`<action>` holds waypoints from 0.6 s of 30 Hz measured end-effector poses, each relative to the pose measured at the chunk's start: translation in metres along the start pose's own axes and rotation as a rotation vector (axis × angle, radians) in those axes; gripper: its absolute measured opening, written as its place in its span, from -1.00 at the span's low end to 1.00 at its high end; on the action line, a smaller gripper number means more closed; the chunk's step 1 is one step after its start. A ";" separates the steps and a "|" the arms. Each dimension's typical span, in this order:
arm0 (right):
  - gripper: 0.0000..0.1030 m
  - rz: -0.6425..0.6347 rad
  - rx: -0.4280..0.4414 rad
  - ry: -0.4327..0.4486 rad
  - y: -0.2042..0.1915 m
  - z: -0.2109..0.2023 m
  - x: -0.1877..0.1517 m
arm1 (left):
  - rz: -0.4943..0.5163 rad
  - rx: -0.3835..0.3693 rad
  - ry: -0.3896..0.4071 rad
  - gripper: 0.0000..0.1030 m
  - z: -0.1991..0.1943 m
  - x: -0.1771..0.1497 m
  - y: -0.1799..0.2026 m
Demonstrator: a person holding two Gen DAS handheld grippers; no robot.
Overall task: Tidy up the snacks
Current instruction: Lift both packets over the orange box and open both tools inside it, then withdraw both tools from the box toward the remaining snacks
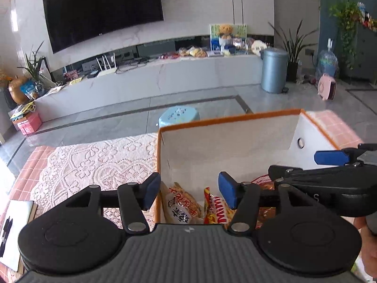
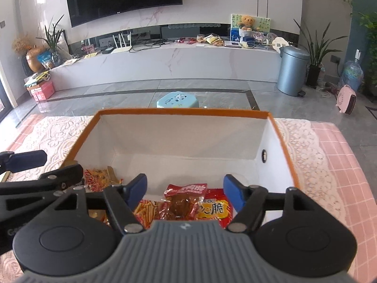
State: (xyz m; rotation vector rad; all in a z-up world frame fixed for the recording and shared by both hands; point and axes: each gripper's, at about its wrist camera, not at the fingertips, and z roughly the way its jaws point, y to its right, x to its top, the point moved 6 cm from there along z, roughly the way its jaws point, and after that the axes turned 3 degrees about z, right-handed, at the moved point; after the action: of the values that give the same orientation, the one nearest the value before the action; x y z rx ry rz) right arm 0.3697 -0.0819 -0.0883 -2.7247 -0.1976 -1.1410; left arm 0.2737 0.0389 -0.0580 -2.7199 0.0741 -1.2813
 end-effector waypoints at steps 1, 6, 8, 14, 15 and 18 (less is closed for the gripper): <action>0.50 0.004 0.001 0.005 0.002 -0.007 0.000 | -0.008 -0.007 0.011 0.35 -0.007 0.001 0.000; 0.65 0.015 0.015 0.026 0.011 -0.043 -0.005 | -0.056 -0.041 0.052 0.40 -0.040 0.004 0.001; 0.68 0.017 0.025 0.037 0.015 -0.059 -0.009 | -0.069 -0.055 0.069 0.43 -0.052 0.004 0.003; 0.74 0.018 0.041 0.059 0.021 -0.105 -0.029 | -0.104 -0.105 0.087 0.44 -0.080 -0.009 0.011; 0.75 0.020 0.044 0.061 0.023 -0.112 -0.033 | -0.106 -0.109 0.087 0.44 -0.084 -0.012 0.012; 0.78 0.028 0.064 0.053 0.027 -0.129 -0.050 | -0.114 -0.123 0.082 0.44 -0.094 -0.023 0.016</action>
State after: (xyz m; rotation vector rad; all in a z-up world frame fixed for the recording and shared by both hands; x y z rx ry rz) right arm 0.2513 -0.1385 -0.0381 -2.6300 -0.1856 -1.1766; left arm 0.1867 0.0164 -0.0185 -2.8103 0.0065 -1.4664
